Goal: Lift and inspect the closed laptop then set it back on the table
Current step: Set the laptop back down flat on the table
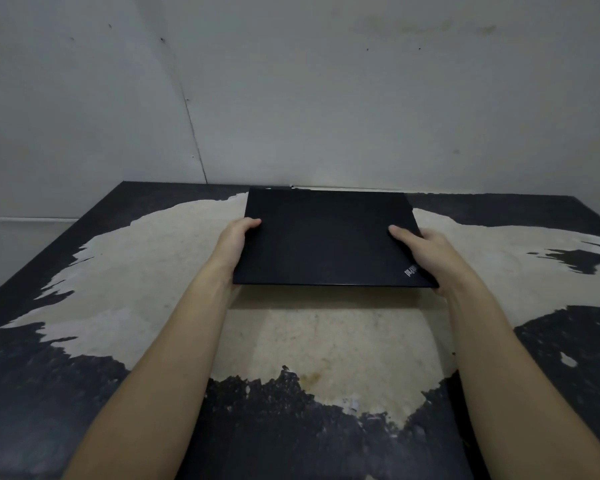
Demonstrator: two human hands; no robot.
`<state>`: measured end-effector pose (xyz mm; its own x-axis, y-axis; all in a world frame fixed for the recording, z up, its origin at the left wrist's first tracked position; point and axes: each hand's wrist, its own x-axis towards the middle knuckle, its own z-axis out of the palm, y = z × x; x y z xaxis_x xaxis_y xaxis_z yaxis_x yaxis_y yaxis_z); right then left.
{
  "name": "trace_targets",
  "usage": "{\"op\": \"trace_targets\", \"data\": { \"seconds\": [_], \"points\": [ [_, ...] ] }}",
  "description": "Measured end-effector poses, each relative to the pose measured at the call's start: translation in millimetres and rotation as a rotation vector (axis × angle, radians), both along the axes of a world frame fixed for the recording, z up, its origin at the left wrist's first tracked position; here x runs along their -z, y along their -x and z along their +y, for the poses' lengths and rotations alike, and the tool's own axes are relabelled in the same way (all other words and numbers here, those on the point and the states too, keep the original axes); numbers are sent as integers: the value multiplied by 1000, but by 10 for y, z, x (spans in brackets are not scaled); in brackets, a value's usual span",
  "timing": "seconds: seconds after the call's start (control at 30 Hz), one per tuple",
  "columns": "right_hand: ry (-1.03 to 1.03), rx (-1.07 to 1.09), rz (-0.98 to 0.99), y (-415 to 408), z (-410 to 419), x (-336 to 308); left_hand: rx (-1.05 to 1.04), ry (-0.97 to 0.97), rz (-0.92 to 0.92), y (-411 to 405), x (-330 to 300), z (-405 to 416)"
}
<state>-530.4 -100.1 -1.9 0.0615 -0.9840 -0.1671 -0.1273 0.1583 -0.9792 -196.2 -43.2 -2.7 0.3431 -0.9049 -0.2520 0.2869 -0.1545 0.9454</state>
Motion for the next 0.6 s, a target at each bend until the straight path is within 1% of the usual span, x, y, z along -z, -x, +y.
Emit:
{"op": "trace_targets", "data": {
  "seconds": [0.1,0.27,0.47,0.6],
  "points": [
    [21,38,4,-12,9,18,-62,23,-107,-15,51,-39],
    [72,93,80,-46,16,31,-38,6,-118,-39,145,1],
    [85,98,128,-38,-3,78,-53,15,-231,-57,177,17],
    [118,88,136,-37,-28,114,-77,10,-268,-34,201,20]
  ]
}}
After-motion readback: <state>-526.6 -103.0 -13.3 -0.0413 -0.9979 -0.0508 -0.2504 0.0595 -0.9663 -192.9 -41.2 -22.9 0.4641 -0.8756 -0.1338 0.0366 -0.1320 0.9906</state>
